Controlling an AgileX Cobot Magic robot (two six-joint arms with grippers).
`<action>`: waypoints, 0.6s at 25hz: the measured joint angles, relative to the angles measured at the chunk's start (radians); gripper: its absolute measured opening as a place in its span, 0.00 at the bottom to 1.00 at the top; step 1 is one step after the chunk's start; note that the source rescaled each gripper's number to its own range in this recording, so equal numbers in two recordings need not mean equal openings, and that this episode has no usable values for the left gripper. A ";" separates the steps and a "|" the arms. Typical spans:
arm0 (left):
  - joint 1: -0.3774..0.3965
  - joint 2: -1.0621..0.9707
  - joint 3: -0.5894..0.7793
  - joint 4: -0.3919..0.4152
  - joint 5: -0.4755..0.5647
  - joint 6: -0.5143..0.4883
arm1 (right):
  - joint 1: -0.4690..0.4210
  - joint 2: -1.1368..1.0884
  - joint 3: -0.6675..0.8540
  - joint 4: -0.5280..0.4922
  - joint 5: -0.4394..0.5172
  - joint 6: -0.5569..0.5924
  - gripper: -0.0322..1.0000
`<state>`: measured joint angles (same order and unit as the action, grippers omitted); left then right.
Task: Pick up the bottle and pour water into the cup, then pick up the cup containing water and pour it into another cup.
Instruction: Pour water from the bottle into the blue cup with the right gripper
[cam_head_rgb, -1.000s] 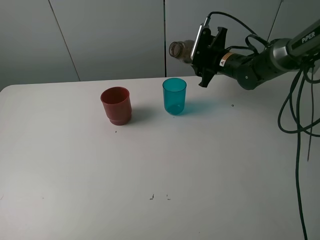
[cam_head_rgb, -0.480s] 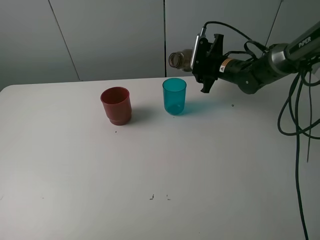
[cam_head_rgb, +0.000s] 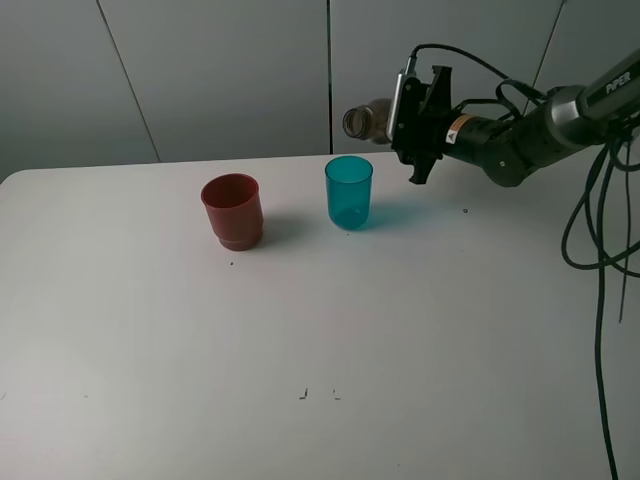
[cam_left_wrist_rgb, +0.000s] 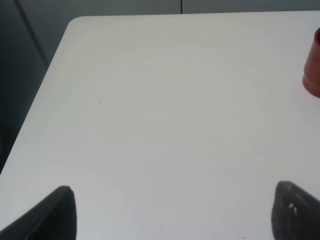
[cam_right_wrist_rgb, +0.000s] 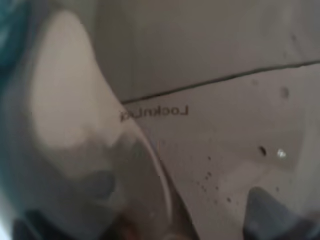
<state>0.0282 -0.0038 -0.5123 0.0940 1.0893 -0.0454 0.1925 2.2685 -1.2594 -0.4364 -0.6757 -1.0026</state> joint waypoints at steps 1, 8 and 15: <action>0.000 0.000 0.000 0.000 0.000 0.000 | -0.001 0.000 0.000 0.000 0.000 -0.008 0.03; 0.000 0.000 0.000 0.000 0.000 0.000 | -0.001 0.000 0.000 -0.023 0.000 -0.092 0.03; 0.000 0.000 0.000 0.000 0.000 0.000 | -0.001 0.000 0.000 -0.025 0.000 -0.170 0.03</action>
<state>0.0282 -0.0038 -0.5123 0.0940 1.0893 -0.0454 0.1913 2.2685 -1.2594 -0.4617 -0.6757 -1.1722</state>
